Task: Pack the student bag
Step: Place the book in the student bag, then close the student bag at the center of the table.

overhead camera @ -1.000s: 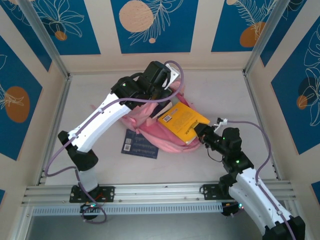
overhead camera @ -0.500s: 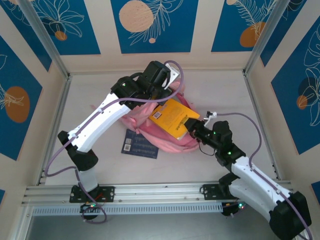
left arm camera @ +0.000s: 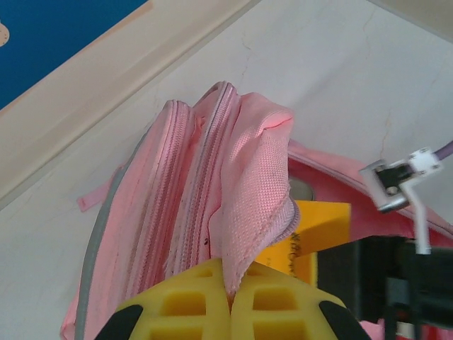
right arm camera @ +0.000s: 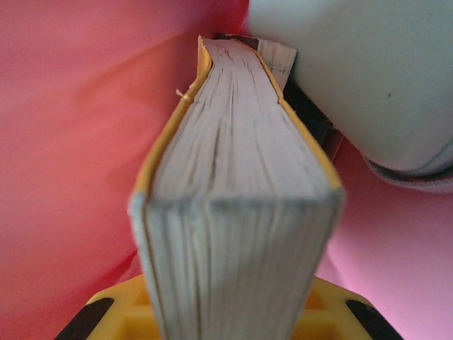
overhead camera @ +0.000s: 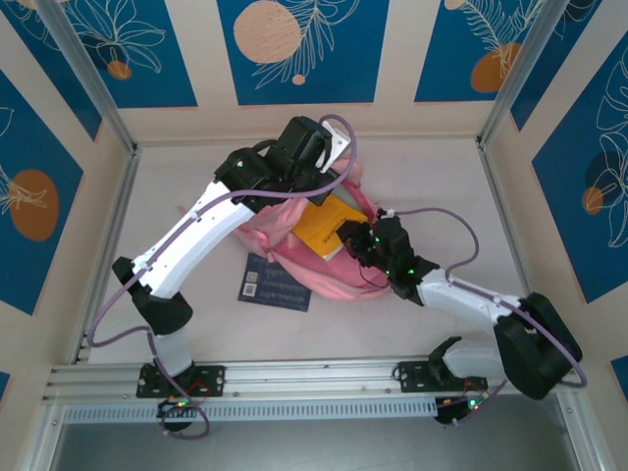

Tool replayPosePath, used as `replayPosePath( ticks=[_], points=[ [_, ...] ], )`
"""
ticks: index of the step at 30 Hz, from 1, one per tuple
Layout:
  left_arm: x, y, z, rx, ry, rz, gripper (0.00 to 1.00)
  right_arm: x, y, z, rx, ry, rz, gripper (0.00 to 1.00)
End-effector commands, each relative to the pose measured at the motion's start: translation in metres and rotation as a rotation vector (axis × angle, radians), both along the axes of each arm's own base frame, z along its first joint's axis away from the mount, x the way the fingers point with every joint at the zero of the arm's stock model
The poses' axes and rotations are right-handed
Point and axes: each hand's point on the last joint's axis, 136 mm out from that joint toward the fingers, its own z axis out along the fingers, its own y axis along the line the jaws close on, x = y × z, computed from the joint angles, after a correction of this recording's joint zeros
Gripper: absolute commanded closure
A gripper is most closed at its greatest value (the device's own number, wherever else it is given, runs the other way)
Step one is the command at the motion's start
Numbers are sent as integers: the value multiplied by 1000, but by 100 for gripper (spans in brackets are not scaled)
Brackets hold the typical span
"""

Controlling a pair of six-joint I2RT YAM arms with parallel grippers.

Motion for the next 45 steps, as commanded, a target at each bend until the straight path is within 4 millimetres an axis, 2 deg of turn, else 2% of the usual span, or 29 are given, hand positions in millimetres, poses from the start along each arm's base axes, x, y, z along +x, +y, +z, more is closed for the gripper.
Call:
replayPosePath(
  ticks=[1, 8, 12, 14, 18, 20, 22, 24, 26, 30, 34, 40, 43, 45],
  points=[
    [0, -9, 68, -213, -111, -17, 100, 30, 4, 22, 31, -57, -119, 100],
    [5, -19, 65, -224, -98, -25, 100, 67, 46, 20, 17, -47, -84, 91],
    [14, -19, 66, -226, -112, -1, 100, 89, 61, -2, 3, 10, -103, 80],
    [19, -18, 67, -229, -110, 10, 100, 102, 70, -7, 35, -1, -92, 74],
    [37, -12, 59, -268, -63, 51, 100, 132, 97, 3, 111, -91, 53, 60],
    [48, -7, 51, -298, -14, 74, 100, 133, 96, 7, 89, -101, 88, 54],
    [57, -4, 42, -310, 23, 88, 100, 126, 93, 20, 46, -147, 125, 46],
    [63, -4, 34, -307, 42, 86, 100, 114, 83, 32, -5, -180, 147, 38],
    [67, -8, 25, -303, 62, 81, 100, 101, 72, 39, -43, -207, 163, 34],
    [74, -14, 7, -301, 109, 74, 100, 71, 43, 36, -137, -202, 181, 30],
    [76, -24, -13, -296, 159, 58, 100, 40, 3, 19, -255, -135, 128, 35],
    [74, -51, -57, -337, 316, 20, 98, -10, -74, 19, -447, -160, -29, 41],
    [69, -70, -84, -357, 426, -8, 92, -34, -101, 23, -503, -181, -74, 45],
    [63, -80, -100, -355, 482, -21, 83, -50, -116, 23, -515, -187, -94, 48]
  ],
)
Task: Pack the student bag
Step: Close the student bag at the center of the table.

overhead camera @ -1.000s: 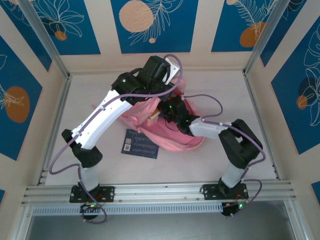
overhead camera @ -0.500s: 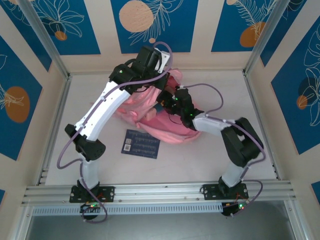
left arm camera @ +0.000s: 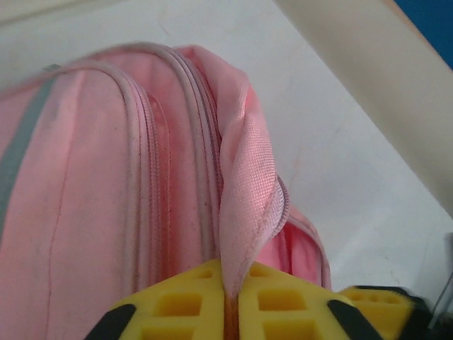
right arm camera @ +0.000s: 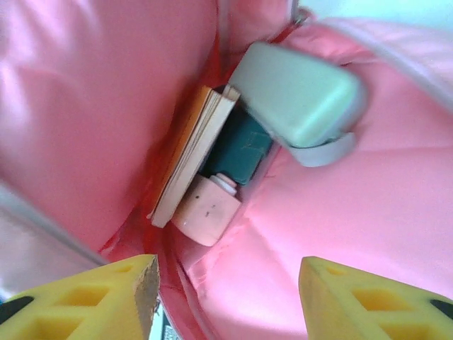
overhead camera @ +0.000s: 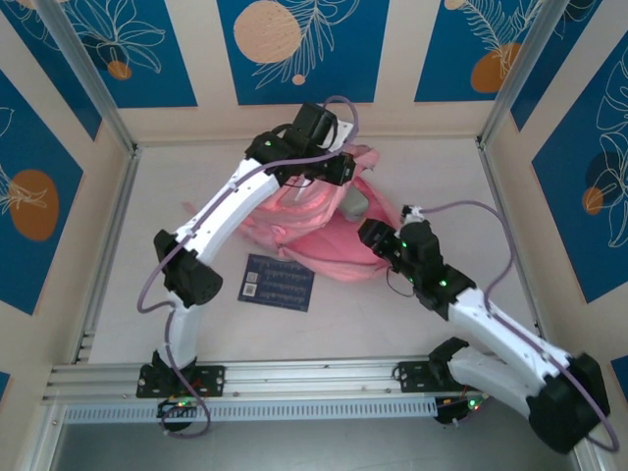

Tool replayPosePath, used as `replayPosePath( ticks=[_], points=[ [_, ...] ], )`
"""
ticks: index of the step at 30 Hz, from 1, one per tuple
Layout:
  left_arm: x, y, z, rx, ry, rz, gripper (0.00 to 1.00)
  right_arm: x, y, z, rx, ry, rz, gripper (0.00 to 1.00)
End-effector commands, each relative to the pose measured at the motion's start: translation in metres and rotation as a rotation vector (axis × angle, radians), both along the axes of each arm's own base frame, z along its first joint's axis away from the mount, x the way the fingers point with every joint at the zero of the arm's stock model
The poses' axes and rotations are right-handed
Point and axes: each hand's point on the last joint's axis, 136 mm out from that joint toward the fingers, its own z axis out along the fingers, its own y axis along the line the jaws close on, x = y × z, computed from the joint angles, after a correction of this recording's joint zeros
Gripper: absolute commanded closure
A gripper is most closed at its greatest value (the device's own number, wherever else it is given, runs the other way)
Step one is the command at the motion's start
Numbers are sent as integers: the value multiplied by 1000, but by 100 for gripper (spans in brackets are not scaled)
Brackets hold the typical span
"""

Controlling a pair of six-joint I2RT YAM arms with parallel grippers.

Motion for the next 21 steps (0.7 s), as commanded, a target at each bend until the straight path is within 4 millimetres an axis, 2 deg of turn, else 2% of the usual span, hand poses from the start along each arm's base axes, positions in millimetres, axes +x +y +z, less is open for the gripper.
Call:
replayPosePath(
  ticks=[1, 4, 7, 11, 14, 15, 17, 19, 21],
  points=[
    [-3, -23, -31, -39, 106, -33, 77, -23, -40, -20, -141, 27, -91, 48],
    [-17, -32, -23, -82, 118, -70, 54, -41, -52, -14, -151, -6, -86, 49],
    [-23, -21, 1, -145, 112, -36, 38, -51, -52, -5, -187, -43, -39, 49],
    [-45, 14, 31, -164, 62, 14, 30, -61, -35, 1, -233, -65, 96, 50],
    [-63, 57, 40, -130, -6, 103, 16, -69, -18, 5, -280, -84, 205, 51],
    [-68, 76, 39, -110, -27, 142, 12, -72, -12, 6, -294, -89, 237, 51],
    [-77, 114, 31, -66, -45, 234, 10, -80, 4, 11, -307, -130, 327, 53],
    [-86, 147, 9, -44, -12, 323, 7, -87, 21, 12, -324, -167, 409, 55],
    [-96, 178, -28, -22, 67, 418, 7, -99, 50, 14, -334, -215, 554, 60]
  ],
)
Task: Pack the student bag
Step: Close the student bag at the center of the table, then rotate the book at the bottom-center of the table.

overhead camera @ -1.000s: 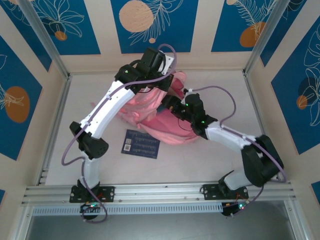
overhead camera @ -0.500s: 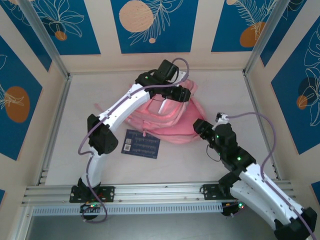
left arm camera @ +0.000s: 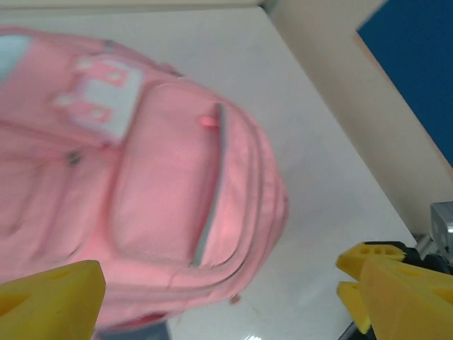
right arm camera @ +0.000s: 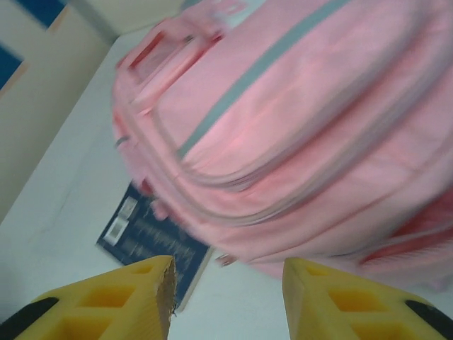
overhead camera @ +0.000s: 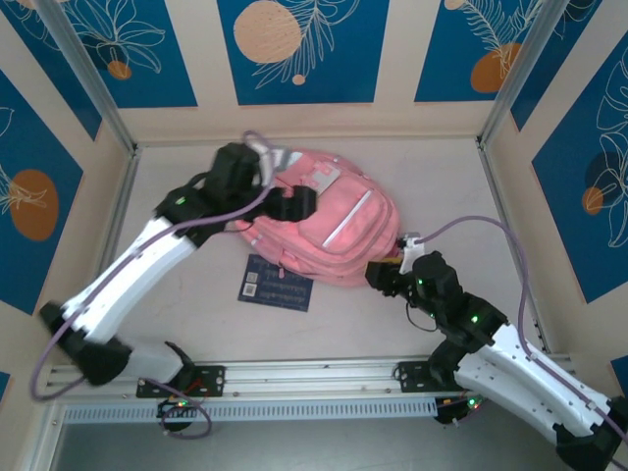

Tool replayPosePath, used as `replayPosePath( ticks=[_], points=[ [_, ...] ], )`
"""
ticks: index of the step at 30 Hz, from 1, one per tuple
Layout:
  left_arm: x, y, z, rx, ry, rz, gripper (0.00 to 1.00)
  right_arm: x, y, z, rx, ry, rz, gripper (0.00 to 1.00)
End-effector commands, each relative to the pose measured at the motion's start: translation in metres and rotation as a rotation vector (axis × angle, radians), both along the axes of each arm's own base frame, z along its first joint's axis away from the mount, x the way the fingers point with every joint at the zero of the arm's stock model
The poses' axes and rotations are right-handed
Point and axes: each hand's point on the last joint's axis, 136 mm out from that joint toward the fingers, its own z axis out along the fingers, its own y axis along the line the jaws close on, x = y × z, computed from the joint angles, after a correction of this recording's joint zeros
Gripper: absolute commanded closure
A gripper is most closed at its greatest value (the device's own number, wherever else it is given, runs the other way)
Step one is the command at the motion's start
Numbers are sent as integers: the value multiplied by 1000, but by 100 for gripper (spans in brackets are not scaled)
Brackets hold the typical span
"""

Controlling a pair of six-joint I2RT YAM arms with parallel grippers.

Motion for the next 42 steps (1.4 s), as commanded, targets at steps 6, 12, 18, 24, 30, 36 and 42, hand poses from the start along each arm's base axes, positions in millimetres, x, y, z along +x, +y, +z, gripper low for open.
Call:
replayPosePath(
  ticks=[6, 12, 18, 24, 30, 36, 42],
  points=[
    [-15, 93, -167, 71, 372, 372, 8, -28, 109, -25, -194, 22, 439, 81],
    [-24, 113, -219, 48, 479, 496, 9, -14, 156, -82, -362, 130, 466, 100],
    [-39, 121, -237, 29, 528, 552, 11, -2, 176, -127, -475, 222, 465, 100],
    [-58, 121, -261, -17, 610, 570, 14, 24, 164, -171, -602, 338, 350, 100],
    [-76, 127, -272, 30, 664, 561, 16, 54, 143, -183, -626, 382, 266, 100],
    [-87, 130, -283, 32, 687, 559, 16, 33, 141, -197, -680, 418, 377, 100],
    [-89, 131, -287, 40, 706, 570, 15, -21, 146, -206, -770, 435, 518, 100]
  ],
)
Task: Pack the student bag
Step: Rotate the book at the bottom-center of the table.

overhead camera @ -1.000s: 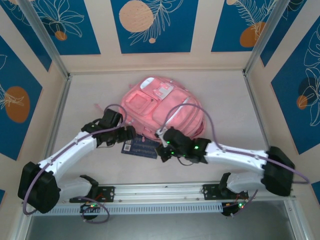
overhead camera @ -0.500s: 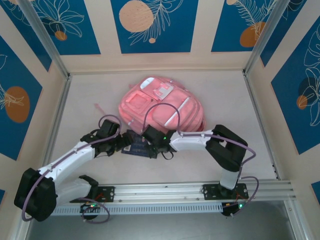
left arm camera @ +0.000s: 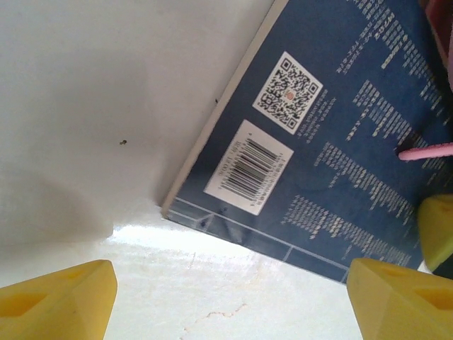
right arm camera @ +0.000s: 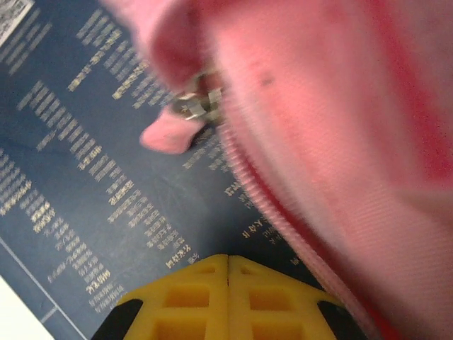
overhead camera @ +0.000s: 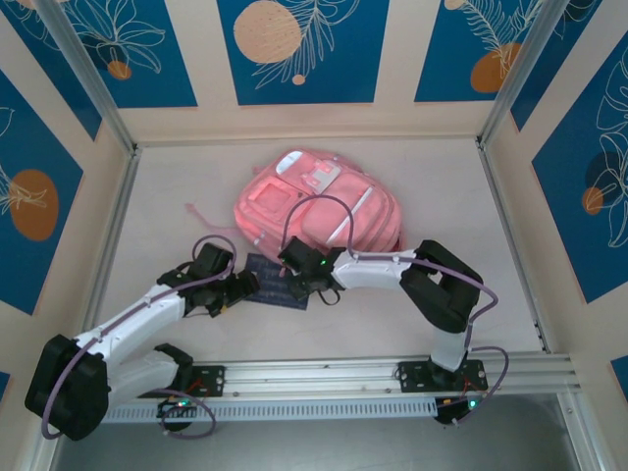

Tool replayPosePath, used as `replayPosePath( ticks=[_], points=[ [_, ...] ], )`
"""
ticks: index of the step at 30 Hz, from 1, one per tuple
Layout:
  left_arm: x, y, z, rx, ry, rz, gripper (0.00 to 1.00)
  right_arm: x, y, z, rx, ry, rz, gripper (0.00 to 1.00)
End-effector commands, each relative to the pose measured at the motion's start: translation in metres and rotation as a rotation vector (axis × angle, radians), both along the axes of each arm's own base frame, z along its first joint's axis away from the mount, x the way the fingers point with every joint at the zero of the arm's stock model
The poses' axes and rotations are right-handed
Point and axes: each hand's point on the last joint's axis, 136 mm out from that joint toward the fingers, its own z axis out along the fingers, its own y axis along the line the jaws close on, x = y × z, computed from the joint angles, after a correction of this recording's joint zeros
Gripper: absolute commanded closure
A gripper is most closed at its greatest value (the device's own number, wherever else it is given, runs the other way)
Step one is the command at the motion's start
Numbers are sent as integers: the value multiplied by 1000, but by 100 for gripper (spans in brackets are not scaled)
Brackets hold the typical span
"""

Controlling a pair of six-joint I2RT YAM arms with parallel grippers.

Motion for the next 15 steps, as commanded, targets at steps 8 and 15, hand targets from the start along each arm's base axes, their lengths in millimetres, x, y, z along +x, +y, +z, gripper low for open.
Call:
replayPosePath(
  ticks=[8, 15],
  points=[
    [-7, 5, -12, -1, 49, 46, 15, -110, 24, 8, 26, 154, 288, 99],
    [-11, -1, -15, -26, 62, 13, 19, -64, 11, 39, 152, 163, 100, 69]
  ],
)
